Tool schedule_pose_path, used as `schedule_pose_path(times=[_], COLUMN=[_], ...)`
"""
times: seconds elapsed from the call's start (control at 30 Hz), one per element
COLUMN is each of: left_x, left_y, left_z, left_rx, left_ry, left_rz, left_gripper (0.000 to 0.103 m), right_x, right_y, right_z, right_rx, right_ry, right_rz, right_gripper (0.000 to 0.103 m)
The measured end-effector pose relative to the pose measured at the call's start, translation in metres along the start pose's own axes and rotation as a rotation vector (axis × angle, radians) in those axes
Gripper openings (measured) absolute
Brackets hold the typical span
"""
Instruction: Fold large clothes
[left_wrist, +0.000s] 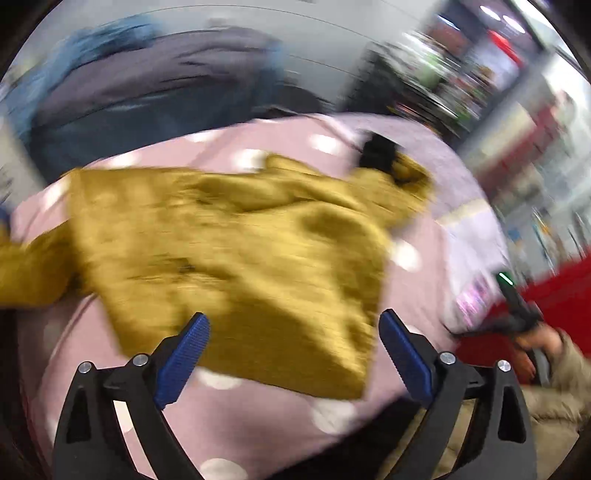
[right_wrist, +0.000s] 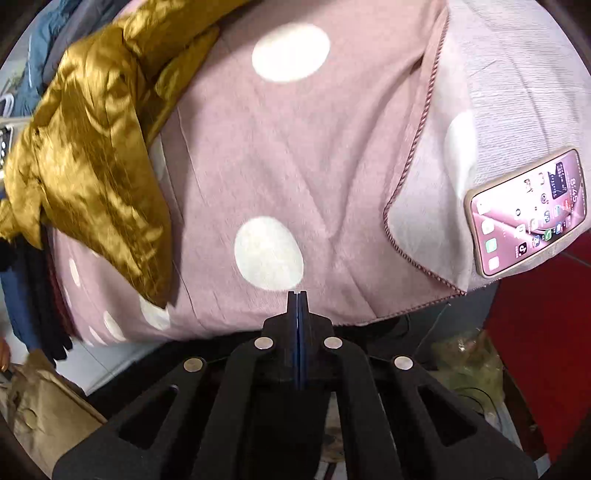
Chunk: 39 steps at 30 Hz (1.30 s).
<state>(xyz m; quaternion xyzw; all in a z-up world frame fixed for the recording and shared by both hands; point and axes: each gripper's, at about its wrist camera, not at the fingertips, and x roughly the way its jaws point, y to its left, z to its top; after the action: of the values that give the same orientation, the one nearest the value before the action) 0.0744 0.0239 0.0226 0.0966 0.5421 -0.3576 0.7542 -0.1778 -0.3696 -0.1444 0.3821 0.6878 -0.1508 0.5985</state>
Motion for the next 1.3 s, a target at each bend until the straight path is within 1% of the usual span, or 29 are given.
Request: schedule_pose_path(times=[0.03, 0.07, 0.1, 0.13, 0.17, 0.23, 0.3, 0.4, 0.43, 0.47, 0.5, 0.53, 0.57, 0.6, 0.63, 0.67, 0.73, 0.8, 0.83, 0.9, 0.97, 1.0, 1.03, 1.07, 1.1, 1.13, 1.17, 1.23, 1.3], left_x=[0.002, 0.005, 0.010, 0.013, 0.018, 0.025, 0.040, 0.065, 0.068, 0.072, 0.075, 0.074, 0.070, 0.066, 0.058, 0.044, 0.020, -0.014, -0.028, -0.057, -0.065, -0.061, -0.051, -0.034, -0.021, -0.008, 0.004, 0.025, 0.035], left_y=[0.028, 0.045, 0.073, 0.086, 0.104, 0.121, 0.136, 0.148, 0.148, 0.145, 0.139, 0.134, 0.126, 0.120, 0.114, 0.102, 0.087, 0.070, 0.061, 0.033, 0.020, 0.016, 0.014, 0.013, 0.013, 0.016, 0.020, 0.036, 0.058], left_z=[0.002, 0.003, 0.004, 0.005, 0.006, 0.006, 0.007, 0.010, 0.009, 0.009, 0.010, 0.008, 0.005, 0.002, -0.002, -0.009, -0.023, -0.045, -0.057, -0.083, -0.096, -0.108, -0.118, -0.133, -0.142, -0.150, -0.156, -0.167, -0.170], left_rx=[-0.093, -0.153, -0.249, -0.286, -0.325, -0.353, -0.378, -0.391, -0.389, -0.378, -0.363, -0.359, -0.351, -0.336, -0.310, -0.265, -0.228, -0.208, -0.184, -0.099, -0.075, -0.082, -0.089, -0.089, -0.079, -0.068, -0.065, -0.120, -0.185], left_ry=[-0.031, -0.045, -0.050, -0.049, -0.055, -0.064, -0.038, 0.022, 0.030, 0.037, 0.053, 0.056, 0.060, 0.060, 0.057, 0.059, 0.070, 0.101, 0.122, 0.174, 0.213, 0.260, 0.310, 0.390, 0.434, 0.457, 0.465, 0.485, 0.499], left_rz=[0.061, 0.107, 0.187, 0.205, 0.224, 0.265, 0.240, 0.187, 0.185, 0.171, 0.152, 0.135, 0.104, 0.091, 0.082, 0.077, 0.058, -0.002, -0.015, -0.020, -0.054, -0.079, -0.088, -0.104, -0.094, -0.062, -0.039, -0.055, -0.008], left_gripper=[0.091, 0.091, 0.091, 0.091, 0.091, 0.091, 0.093, 0.090, 0.073, 0.042, 0.032, 0.014, 0.009, 0.008, 0.007, 0.007, 0.006, 0.006, 0.006, 0.006, 0.008, 0.011, 0.017, 0.035, 0.045, 0.057, 0.057, 0.058, 0.058], right_x=[-0.004, -0.007, -0.009, -0.011, -0.011, -0.005, 0.004, 0.041, 0.058, 0.074, 0.088, 0.097, 0.104, 0.108, 0.107, 0.103, 0.082, 0.049, 0.025, -0.010, -0.037, -0.044, -0.046, -0.044, -0.036, -0.027, -0.012, 0.021, 0.052], right_y=[0.000, 0.006, 0.016, 0.023, 0.035, 0.064, 0.085, 0.124, 0.136, 0.146, 0.154, 0.157, 0.161, 0.163, 0.165, 0.166, 0.161, 0.150, 0.140, 0.123, 0.103, 0.091, 0.083, 0.076, 0.072, 0.070, 0.069, 0.078, 0.088], right_z=[0.000, 0.001, 0.005, 0.006, 0.008, 0.011, 0.015, 0.023, 0.024, 0.023, 0.022, 0.020, 0.018, 0.014, 0.009, 0.005, -0.005, -0.015, -0.022, -0.032, -0.038, -0.038, -0.038, -0.037, -0.035, -0.033, -0.030, -0.031, -0.037], right_rx=[0.006, 0.010, 0.007, -0.004, -0.029, -0.097, -0.140, -0.172, -0.187, -0.205, -0.230, -0.242, -0.247, -0.252, -0.261, -0.270, -0.289, -0.300, -0.322, -0.374, -0.409, -0.414, -0.420, -0.430, -0.439, -0.433, -0.416, -0.432, -0.476], right_ry=[-0.022, -0.042, -0.061, -0.081, -0.094, -0.099, -0.097, -0.018, -0.006, -0.015, -0.017, -0.005, 0.009, 0.020, 0.026, 0.028, 0.015, -0.004, -0.020, -0.044, -0.051, -0.037, -0.011, 0.008, 0.029, 0.046, 0.084, 0.151, 0.191], right_rz=[0.027, 0.065, 0.107, 0.137, 0.161, 0.182, 0.199, 0.272, 0.256, 0.215, 0.170, 0.151, 0.150, 0.175, 0.224, 0.243, 0.267, 0.354, 0.387, 0.369, 0.271, 0.204, 0.160, 0.099, 0.014, -0.027, -0.069, -0.139, -0.248], right_gripper=[0.016, 0.052, 0.081, 0.081, 0.081, 0.081, 0.081, 0.081, 0.081, 0.081, 0.081, 0.081, 0.075, 0.052, 0.036, 0.010, 0.008, 0.007, 0.007, 0.007, 0.007, 0.007, 0.007, 0.007, 0.007, 0.007, 0.007, 0.007, 0.008])
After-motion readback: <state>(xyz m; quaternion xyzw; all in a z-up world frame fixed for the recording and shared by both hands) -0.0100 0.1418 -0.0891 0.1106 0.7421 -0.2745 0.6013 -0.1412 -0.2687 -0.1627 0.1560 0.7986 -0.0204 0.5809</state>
